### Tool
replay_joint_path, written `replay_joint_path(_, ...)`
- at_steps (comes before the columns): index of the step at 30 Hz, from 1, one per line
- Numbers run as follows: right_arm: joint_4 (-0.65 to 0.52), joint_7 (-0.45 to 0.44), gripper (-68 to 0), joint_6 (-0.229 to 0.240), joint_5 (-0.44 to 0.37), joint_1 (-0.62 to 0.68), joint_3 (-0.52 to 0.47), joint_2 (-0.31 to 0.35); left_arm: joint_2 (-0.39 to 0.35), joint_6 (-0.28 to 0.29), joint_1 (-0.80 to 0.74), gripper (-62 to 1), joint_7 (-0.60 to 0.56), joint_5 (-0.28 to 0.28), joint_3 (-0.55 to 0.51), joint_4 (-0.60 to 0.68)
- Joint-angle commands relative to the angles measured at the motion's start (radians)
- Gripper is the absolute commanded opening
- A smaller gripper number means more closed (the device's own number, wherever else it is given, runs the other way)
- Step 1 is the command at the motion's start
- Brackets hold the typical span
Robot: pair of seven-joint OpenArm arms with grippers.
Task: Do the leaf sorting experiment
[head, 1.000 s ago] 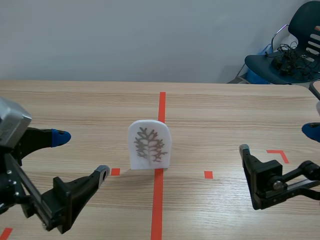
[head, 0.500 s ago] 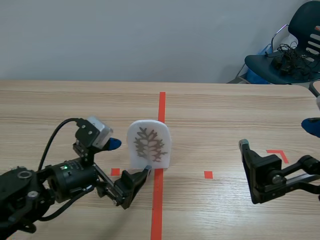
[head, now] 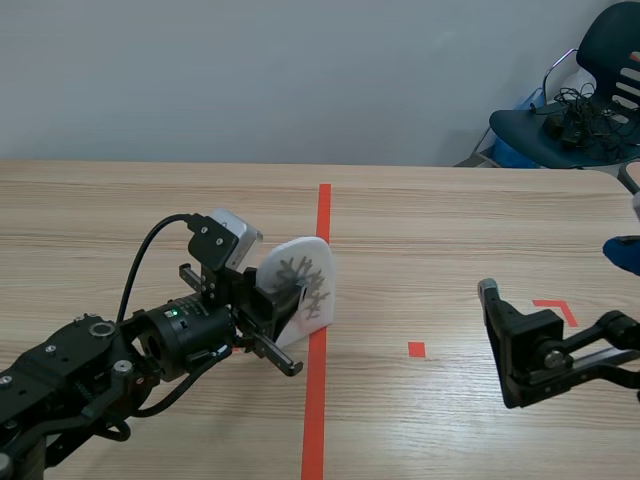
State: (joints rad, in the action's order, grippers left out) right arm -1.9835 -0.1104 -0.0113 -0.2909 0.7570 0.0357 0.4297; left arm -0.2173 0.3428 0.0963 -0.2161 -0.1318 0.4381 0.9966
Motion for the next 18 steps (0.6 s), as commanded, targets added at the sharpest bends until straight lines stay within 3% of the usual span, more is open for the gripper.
replay_joint_path(1, -0.015, -0.018, 0.4, -0.003, 0.000, -0.009, -0.003, 0.016, -0.003, 0.007, 0.001, -55.0, -0.011, -0.013, -0.008, 0.026)
replay_joint_path(4, -0.015, -0.018, 0.4, -0.003, 0.000, -0.009, -0.003, 0.016, -0.021, 0.042, -0.002, -55.4, 0.037, -0.015, -0.021, 0.062)
replay_joint_path(10, -0.015, -0.018, 0.4, -0.003, 0.000, -0.009, -0.003, 0.016, -0.111, 0.035, -0.090, -55.4, 0.105, -0.143, -0.167, 0.279)
replay_joint_path(14, -0.015, -0.018, 0.4, -0.003, 0.000, -0.009, -0.003, 0.016, -0.154, -0.035, -0.144, -55.4, 0.114, -0.241, -0.348, 0.322)
replay_joint_path(18, -0.015, -0.018, 0.4, -0.003, 0.000, -0.009, -0.003, 0.016, -0.200, -0.172, -0.166, -55.4, 0.119, -0.352, -0.481, 0.273)
